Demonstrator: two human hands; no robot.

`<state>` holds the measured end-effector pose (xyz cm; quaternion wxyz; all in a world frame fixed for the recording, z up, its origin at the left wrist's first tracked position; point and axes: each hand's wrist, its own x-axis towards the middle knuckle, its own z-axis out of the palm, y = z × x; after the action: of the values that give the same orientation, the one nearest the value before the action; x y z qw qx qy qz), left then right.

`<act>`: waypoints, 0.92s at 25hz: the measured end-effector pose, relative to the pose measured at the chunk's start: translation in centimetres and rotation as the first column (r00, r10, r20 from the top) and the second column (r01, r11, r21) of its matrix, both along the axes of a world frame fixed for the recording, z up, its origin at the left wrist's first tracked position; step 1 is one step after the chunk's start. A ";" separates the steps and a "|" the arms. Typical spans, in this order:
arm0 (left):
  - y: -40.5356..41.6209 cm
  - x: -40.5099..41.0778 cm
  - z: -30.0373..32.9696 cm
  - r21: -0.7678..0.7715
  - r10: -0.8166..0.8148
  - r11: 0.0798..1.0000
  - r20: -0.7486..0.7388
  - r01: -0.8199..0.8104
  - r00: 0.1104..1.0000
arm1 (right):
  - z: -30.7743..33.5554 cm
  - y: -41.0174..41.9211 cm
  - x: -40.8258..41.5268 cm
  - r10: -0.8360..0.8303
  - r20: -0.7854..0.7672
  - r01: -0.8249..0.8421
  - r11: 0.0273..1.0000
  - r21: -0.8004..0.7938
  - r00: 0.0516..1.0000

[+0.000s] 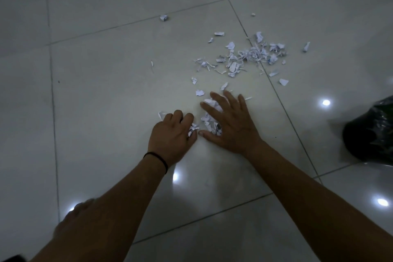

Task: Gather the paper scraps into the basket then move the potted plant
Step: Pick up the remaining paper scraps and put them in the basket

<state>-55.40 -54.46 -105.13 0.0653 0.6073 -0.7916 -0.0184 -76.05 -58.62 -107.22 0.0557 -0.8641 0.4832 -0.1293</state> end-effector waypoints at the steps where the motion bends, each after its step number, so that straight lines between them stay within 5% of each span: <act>1: -0.1 0.0 0.1 0.014 -0.009 1.000 0.016 0.009 1.000 | -0.3 0.1 0.0 0.011 0.025 -0.010 0.999 -0.034 1.000; 7: -1.3 -0.6 0.7 0.125 -0.011 0.992 -0.023 0.014 1.000 | 0.5 0.5 0.7 -0.022 0.031 0.024 0.996 -0.087 0.999; 15: -0.9 -2.4 2.0 0.264 0.173 0.949 0.023 -0.173 0.985 | 0.7 1.5 1.0 -0.200 0.046 0.202 0.979 -0.041 0.979; 23: -0.1 -1.4 4.4 0.264 0.401 0.899 -0.172 -0.350 0.900 | 0.6 1.0 1.3 -0.312 0.053 0.312 0.950 0.018 0.948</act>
<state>-56.81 -54.56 -100.76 0.0859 0.7468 -0.6390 -0.1632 -74.70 -57.60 -106.58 0.0519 -0.7727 0.6127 -0.1580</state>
